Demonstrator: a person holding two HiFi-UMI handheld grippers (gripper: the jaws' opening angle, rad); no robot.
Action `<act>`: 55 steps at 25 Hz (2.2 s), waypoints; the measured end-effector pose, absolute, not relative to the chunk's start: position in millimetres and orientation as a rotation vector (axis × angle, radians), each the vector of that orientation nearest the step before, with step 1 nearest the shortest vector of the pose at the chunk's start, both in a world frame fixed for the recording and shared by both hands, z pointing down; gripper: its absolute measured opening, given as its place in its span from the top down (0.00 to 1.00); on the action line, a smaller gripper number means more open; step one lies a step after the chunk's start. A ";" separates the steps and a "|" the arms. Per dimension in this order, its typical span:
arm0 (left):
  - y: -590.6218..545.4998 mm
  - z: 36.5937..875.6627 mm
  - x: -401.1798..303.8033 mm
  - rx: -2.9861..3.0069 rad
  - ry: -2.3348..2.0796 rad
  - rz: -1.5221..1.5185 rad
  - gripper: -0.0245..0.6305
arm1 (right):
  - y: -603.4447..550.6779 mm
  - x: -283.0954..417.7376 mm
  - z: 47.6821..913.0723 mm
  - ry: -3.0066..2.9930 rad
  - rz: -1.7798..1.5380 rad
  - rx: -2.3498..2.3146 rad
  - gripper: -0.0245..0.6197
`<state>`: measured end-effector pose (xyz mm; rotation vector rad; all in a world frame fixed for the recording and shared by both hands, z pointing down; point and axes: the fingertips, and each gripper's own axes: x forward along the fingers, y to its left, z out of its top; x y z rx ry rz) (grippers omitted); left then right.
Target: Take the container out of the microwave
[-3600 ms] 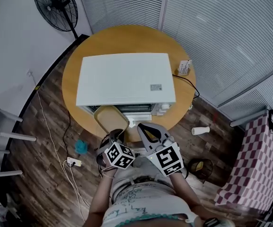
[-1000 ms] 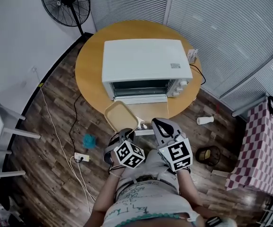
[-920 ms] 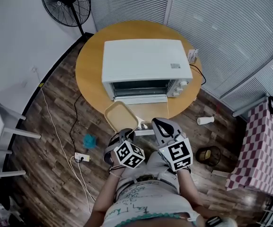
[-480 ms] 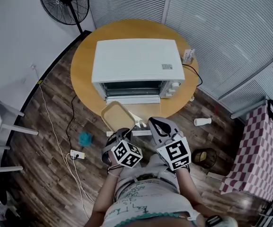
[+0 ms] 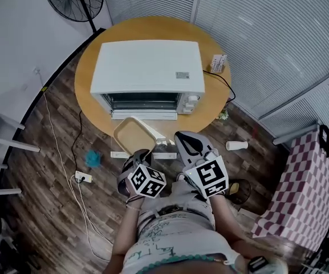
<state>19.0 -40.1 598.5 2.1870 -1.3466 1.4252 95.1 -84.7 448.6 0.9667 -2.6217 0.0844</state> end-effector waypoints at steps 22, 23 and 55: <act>-29.1 587.1 41.5 1.990 -1.562 1.334 0.92 | -74.4 103.0 452.6 -2.707 0.008 0.649 0.97; -27.6 587.3 41.2 1.982 -1.567 1.332 0.92 | -73.6 102.2 452.7 -2.710 0.008 0.640 0.97; -12.7 594.1 31.1 1.958 -1.543 1.338 0.92 | -63.8 82.3 451.2 -2.702 -0.002 0.574 0.97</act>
